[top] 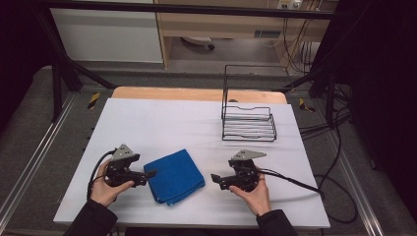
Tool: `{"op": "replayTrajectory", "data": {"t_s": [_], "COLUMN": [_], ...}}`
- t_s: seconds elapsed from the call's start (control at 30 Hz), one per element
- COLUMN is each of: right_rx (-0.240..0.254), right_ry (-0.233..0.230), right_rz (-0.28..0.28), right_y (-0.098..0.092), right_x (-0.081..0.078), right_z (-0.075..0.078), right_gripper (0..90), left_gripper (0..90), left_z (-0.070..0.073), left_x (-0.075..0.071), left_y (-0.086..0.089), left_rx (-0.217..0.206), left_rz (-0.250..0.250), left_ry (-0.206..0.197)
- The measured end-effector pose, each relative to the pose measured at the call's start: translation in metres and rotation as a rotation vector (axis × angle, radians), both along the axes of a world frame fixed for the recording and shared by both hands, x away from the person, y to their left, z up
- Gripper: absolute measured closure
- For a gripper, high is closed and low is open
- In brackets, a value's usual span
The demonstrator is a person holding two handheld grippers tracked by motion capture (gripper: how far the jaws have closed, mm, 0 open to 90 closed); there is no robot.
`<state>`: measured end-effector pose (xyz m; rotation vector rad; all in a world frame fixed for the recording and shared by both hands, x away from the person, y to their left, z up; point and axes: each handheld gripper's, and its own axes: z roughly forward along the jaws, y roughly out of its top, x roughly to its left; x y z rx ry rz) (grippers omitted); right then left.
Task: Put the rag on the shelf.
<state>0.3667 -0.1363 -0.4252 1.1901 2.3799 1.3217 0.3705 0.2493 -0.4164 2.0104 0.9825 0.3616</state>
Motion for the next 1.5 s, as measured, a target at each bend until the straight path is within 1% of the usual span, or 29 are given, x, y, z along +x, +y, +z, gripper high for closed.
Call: {"op": "replayTrajectory", "data": {"t_s": [0.07, 0.17, 0.2, 0.23, 0.3, 0.33, 0.43, 0.47, 0.5, 0.57, 0.6, 0.67, 0.93, 1.0, 1.07, 1.17, 1.23, 1.3, 1.37, 1.5], "right_rx": [0.003, -0.010, -0.012, -0.016, -0.015, -0.020, -0.039, -0.035, -0.030, -0.037, -0.040, -0.037, -0.043, -0.036, -0.034, -0.021, -0.014, -0.009, -0.007, -0.003], "right_ry": [0.001, -0.001, 0.013, 0.016, 0.022, 0.017, 0.020, 0.030, 0.035, 0.041, 0.055, 0.056, 0.084, 0.100, 0.095, 0.106, 0.112, 0.116, 0.119, 0.103], "right_rz": [0.005, 0.013, 0.011, 0.012, 0.015, 0.018, 0.020, 0.020, 0.020, 0.021, 0.019, 0.022, 0.027, 0.023, 0.025, 0.021, 0.022, 0.023, 0.030, 0.032], "right_y": [0.008, 0.020, 0.024, 0.028, 0.035, 0.038, 0.045, 0.047, 0.048, 0.048, 0.048, 0.049, 0.051, 0.053, 0.053, 0.054, 0.054, 0.053, 0.052, 0.045], "right_x": [0.001, 0.002, 0.002, 0.002, 0.001, 0.001, -0.001, -0.002, -0.002, -0.002, -0.003, -0.003, -0.005, -0.006, -0.007, -0.008, -0.008, -0.008, -0.007, -0.006], "right_z": [-0.003, -0.007, -0.008, -0.009, -0.011, -0.012, -0.016, -0.017, -0.019, -0.020, -0.021, -0.022, -0.028, -0.030, -0.031, -0.032, -0.031, -0.030, -0.026, -0.014], "right_gripper": [16.8, 23.6, 24.6, 24.9, 30.2, 32.3, 40.0, 43.1, 45.6, 49.7, 52.4, 56.4, 66.9, 69.3, 72.1, 77.9, 82.2, 84.5, 85.4, 86.0], "left_gripper": [9.3, 9.4, 9.4, 9.4, 9.4, 9.4, 9.4, 9.4, 9.4, 9.4, 9.4, 9.4, 9.4, 9.4, 9.4, 9.5, 9.4, 9.4, 9.4, 9.5], "left_z": [-0.001, -0.003, -0.003, -0.004, -0.004, -0.004, -0.006, -0.006, -0.005, -0.005, -0.005, -0.005, -0.006, -0.006, -0.006, -0.006, -0.006, -0.006, -0.006, -0.005], "left_x": [0.000, 0.000, 0.000, 0.001, 0.001, 0.002, 0.003, 0.003, 0.002, 0.002, 0.002, 0.002, 0.003, 0.003, 0.003, 0.003, 0.003, 0.003, 0.002, 0.002], "left_y": [0.005, 0.012, 0.013, 0.013, 0.014, 0.014, 0.012, 0.011, 0.011, 0.010, 0.011, 0.012, 0.013, 0.013, 0.013, 0.013, 0.013, 0.013, 0.013, 0.012], "left_rx": [-0.006, -0.008, -0.010, -0.008, -0.001, -0.001, 0.005, 0.005, 0.009, 0.004, 0.008, 0.003, 0.003, 0.004, 0.006, 0.003, 0.005, 0.003, 0.003, 0.000], "left_rz": [0.010, 0.024, 0.027, 0.027, 0.027, 0.027, 0.028, 0.024, 0.021, 0.021, 0.017, 0.025, 0.035, 0.035, 0.035, 0.037, 0.036, 0.036, 0.033, 0.026], "left_ry": [-0.006, 0.002, 0.007, 0.008, 0.007, 0.009, 0.010, 0.013, 0.011, 0.010, 0.007, 0.007, 0.013, 0.012, 0.012, 0.013, 0.012, 0.012, 0.013, 0.013]}}
